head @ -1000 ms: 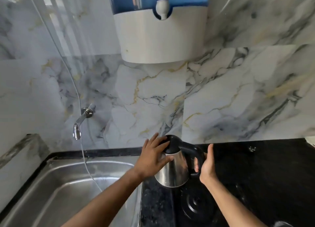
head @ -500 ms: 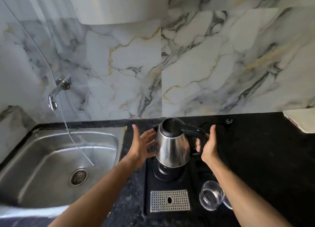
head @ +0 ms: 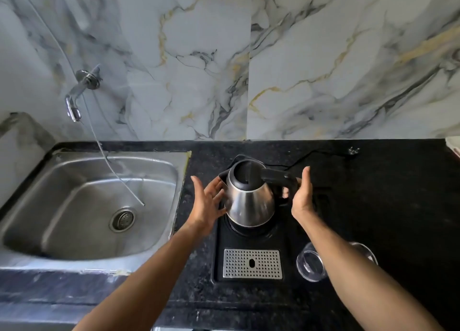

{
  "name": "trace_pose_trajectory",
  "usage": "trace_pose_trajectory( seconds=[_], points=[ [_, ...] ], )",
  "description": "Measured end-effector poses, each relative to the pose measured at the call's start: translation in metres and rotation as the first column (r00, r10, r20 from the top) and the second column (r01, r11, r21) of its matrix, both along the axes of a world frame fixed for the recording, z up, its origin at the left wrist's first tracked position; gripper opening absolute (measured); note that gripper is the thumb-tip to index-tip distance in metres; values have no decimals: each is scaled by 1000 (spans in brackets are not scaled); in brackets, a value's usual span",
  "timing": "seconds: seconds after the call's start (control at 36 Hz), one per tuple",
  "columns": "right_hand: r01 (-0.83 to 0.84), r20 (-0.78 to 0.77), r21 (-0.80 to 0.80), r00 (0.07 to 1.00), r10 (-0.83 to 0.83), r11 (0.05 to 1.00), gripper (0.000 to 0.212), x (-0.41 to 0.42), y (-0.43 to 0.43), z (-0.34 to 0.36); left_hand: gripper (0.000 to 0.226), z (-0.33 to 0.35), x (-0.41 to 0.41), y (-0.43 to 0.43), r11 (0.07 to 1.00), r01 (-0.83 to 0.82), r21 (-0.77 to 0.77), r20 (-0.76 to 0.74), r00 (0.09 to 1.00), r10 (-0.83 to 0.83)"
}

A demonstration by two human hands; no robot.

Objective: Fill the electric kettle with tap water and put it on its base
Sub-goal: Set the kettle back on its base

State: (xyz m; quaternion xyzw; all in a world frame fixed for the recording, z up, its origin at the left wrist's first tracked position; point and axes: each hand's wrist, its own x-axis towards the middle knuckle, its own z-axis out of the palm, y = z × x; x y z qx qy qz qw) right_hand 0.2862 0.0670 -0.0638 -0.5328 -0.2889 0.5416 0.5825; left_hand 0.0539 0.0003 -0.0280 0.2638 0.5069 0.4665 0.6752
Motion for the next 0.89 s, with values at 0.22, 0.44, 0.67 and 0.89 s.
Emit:
trace_pose_trajectory(
  seconds=[0.22,0.44,0.67,0.89],
  points=[
    [-49,-60,-16,997,48,999,60,9,-4,-10,104,-7,-1,-4,1000,13,27,-2,1000,-13],
    [-70,-128,7,989,70,998,45,16,-12,-12,103,-8,-3,-10,995,80,54,-43,996,-78],
    [-119,-49,55,991,122,991,43,16,-13,-13,95,-5,-3,-11,999,50,11,-58,997,-49],
    [-124,11,69,992,124,990,38,22,-14,-22,77,-2,-1,-10,997,72,14,-70,995,-71]
  ],
)
